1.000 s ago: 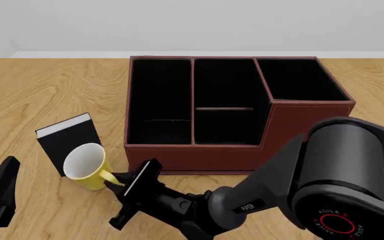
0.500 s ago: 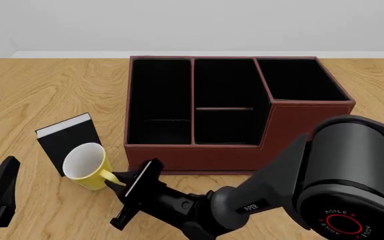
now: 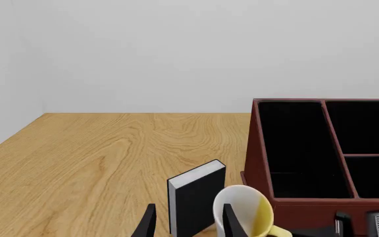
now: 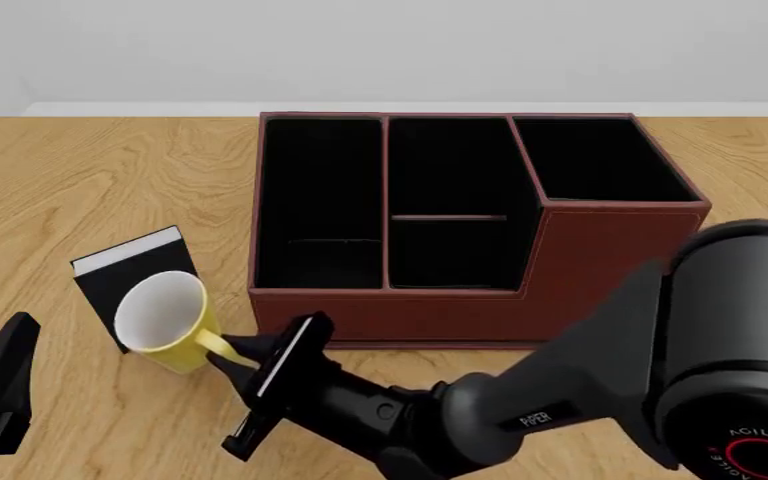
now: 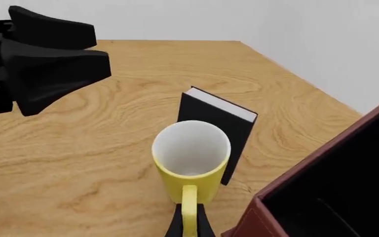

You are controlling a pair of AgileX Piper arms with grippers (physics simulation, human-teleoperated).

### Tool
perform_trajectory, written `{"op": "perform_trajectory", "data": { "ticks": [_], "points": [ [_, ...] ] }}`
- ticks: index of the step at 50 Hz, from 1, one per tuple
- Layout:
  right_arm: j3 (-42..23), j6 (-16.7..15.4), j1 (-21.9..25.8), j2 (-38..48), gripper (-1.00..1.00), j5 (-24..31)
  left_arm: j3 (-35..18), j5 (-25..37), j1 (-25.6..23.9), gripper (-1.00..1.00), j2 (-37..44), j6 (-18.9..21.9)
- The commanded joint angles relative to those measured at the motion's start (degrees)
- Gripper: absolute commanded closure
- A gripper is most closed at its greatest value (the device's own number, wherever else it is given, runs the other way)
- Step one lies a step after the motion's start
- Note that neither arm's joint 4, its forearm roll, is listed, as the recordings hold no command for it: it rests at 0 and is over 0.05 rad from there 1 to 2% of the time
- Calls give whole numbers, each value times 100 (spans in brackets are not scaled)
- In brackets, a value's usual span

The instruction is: Pick up the yellow and white mug and place it to the right of the caddy.

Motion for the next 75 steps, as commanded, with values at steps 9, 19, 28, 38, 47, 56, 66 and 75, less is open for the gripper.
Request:
{"op": "perform_trajectory", "data": {
  "ticks": [9, 19, 28, 38, 47, 56, 66, 75],
  "points": [
    [245, -132, 24, -486, 100, -36, 0, 0, 0, -100, 0, 0],
    [386, -160, 7, -723, 100, -10, 0, 0, 0, -100, 0, 0],
    [525, -160, -68, -1003, 100, 13, 0, 0, 0, -100, 0, 0],
    [565, 8, -154, -1293, 100, 229, 0, 0, 0, -100, 0, 0],
    [598, 14, -278, -1599, 100, 435, 0, 0, 0, -100, 0, 0],
    [727, -157, -325, -2017, 100, 531, 0, 0, 0, -100, 0, 0],
    [868, -267, -408, -2512, 100, 692, 0, 0, 0, -100, 0, 0],
    [1098, -423, -490, -2868, 100, 676, 0, 0, 0, -100, 0, 0]
  ]
}}
